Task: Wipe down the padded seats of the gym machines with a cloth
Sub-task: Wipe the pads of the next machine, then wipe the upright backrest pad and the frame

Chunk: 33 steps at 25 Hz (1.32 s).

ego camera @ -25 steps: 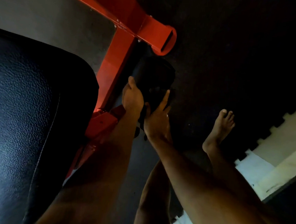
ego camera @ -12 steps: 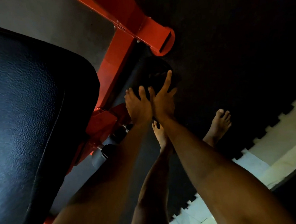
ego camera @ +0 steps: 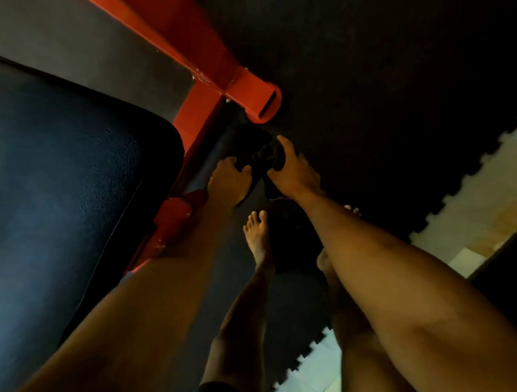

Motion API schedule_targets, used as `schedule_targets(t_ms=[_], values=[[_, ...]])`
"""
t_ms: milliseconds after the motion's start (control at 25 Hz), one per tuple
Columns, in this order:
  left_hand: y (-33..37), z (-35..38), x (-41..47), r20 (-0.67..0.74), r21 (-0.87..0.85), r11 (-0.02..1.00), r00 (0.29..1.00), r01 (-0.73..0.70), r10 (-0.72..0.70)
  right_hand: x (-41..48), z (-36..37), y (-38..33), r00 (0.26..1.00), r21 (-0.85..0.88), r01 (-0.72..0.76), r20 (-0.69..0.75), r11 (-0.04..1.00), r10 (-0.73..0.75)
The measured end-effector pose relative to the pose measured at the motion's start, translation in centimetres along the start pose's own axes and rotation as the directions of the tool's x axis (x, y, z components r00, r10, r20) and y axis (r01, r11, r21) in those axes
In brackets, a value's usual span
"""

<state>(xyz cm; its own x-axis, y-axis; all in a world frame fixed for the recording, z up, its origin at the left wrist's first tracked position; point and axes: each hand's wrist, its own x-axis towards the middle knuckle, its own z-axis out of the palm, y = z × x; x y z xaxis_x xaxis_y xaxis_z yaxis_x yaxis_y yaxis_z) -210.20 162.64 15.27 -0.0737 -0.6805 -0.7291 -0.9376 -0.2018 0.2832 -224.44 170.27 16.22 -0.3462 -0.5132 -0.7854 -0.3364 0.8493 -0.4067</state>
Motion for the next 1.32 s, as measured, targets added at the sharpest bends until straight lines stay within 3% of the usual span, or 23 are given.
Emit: schedule_targets(t_ms=[280,640,800,1000,1320], values=[[11.7,-5.4,-6.9,0.072,0.075,0.981,0.982,-0.178,0.173,-7.6,-14.1,-2.2,0.994,-0.079,-0.073,-0.083,0.994,0.066],[27.0,-16.8,-19.1,0.017,0.204,0.916,0.937,-0.345,0.349,-20.4,-32.2,-6.9,0.968,-0.156,-0.046,-0.253,0.987,0.005],[33.7,-22.9,-23.5,0.061,0.351,0.836,0.901,-0.422,0.429,-25.6,-40.4,-9.4,0.946,-0.214,0.004,-0.316,0.977,-0.074],[41.8,-29.6,-30.4,-0.063,0.356,0.798,0.840,-0.486,0.539,-31.0,-49.3,-12.2,0.859,-0.236,0.115,-0.464,0.965,-0.216],[50.1,-38.2,-36.0,-0.272,0.394,0.752,0.714,-0.529,0.645,-35.3,-60.0,-18.4,0.732,-0.257,0.260,-0.576,0.931,-0.363]])
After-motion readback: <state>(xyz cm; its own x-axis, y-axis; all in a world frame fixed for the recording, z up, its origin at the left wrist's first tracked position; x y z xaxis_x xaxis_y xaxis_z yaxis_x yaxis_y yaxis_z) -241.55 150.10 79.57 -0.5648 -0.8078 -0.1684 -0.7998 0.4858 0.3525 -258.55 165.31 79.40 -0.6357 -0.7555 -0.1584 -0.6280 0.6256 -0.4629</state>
